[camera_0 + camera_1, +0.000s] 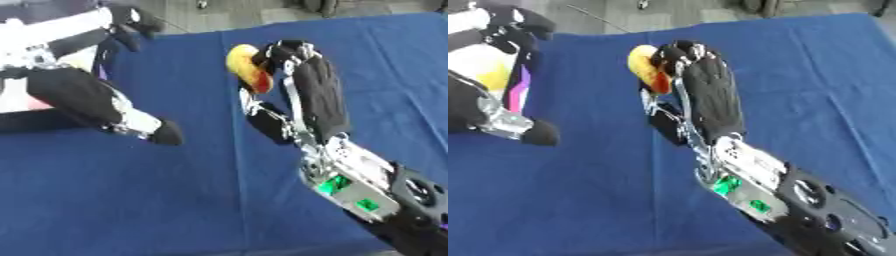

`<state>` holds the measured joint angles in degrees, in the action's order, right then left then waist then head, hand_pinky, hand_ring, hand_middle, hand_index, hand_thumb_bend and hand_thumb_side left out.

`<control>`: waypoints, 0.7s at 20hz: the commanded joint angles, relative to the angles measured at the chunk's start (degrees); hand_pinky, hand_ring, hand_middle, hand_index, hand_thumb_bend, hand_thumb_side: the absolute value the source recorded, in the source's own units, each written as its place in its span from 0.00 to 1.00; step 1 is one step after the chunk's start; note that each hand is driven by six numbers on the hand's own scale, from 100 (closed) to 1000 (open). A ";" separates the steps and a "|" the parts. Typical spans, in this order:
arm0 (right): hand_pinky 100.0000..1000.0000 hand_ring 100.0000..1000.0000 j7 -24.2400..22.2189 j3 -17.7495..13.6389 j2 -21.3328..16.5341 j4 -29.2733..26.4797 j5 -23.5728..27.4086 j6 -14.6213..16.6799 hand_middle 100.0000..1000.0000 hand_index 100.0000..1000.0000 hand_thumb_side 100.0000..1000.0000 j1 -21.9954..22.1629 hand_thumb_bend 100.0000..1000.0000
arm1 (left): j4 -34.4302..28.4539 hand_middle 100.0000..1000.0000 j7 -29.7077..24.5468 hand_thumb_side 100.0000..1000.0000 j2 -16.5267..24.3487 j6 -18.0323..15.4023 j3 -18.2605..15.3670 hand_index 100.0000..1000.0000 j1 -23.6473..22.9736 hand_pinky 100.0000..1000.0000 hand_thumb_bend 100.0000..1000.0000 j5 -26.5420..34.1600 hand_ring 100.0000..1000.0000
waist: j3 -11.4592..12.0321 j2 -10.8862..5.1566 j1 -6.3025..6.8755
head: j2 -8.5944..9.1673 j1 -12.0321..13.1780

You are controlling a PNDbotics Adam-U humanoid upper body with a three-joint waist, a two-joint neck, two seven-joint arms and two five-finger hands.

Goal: Pick up the objects with one hand, pass them to the other hand, and then place them into the box on the other side of the table.

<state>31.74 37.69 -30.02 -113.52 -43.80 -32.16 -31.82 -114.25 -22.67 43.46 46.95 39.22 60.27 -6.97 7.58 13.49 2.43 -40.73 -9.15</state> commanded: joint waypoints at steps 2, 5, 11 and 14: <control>0.61 0.50 5.54 1.20 -0.10 -1.07 -2.15 -3.40 0.28 0.37 0.00 -0.95 0.00 | -0.34 0.85 -2.94 0.33 -0.82 4.87 0.75 0.94 1.03 0.88 0.84 -2.19 0.84 | 0.20 -1.30 -0.05 | 0.08 0.44; 0.61 0.50 5.10 1.92 0.16 -1.07 -3.40 -1.48 0.28 0.37 0.00 -1.24 0.00 | -0.34 0.84 -3.06 0.33 -1.83 5.00 0.69 0.94 0.91 0.88 0.86 -3.16 0.84 | 0.25 -1.21 -0.13 | 0.08 0.87; 0.64 0.51 5.10 3.28 0.22 -1.07 -7.68 4.53 0.29 0.38 0.00 -1.78 0.00 | 0.84 0.83 -1.02 0.37 -4.21 5.02 -0.04 0.92 0.82 0.87 0.89 -2.77 0.83 | 0.35 -1.00 -0.19 | 0.47 1.66; 0.65 0.51 4.50 3.76 0.29 -1.07 -9.36 6.53 0.29 0.38 0.00 -1.90 0.00 | 1.86 0.83 0.51 0.38 -5.32 5.02 0.26 0.91 0.79 0.87 0.91 -0.90 0.83 | 0.41 -0.90 -0.22 | 0.56 1.94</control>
<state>35.81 41.64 -29.49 -113.52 -52.12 -26.23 -32.80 -112.48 -20.33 37.99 49.43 40.29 60.28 -8.56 7.88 13.51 2.31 -40.65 -7.48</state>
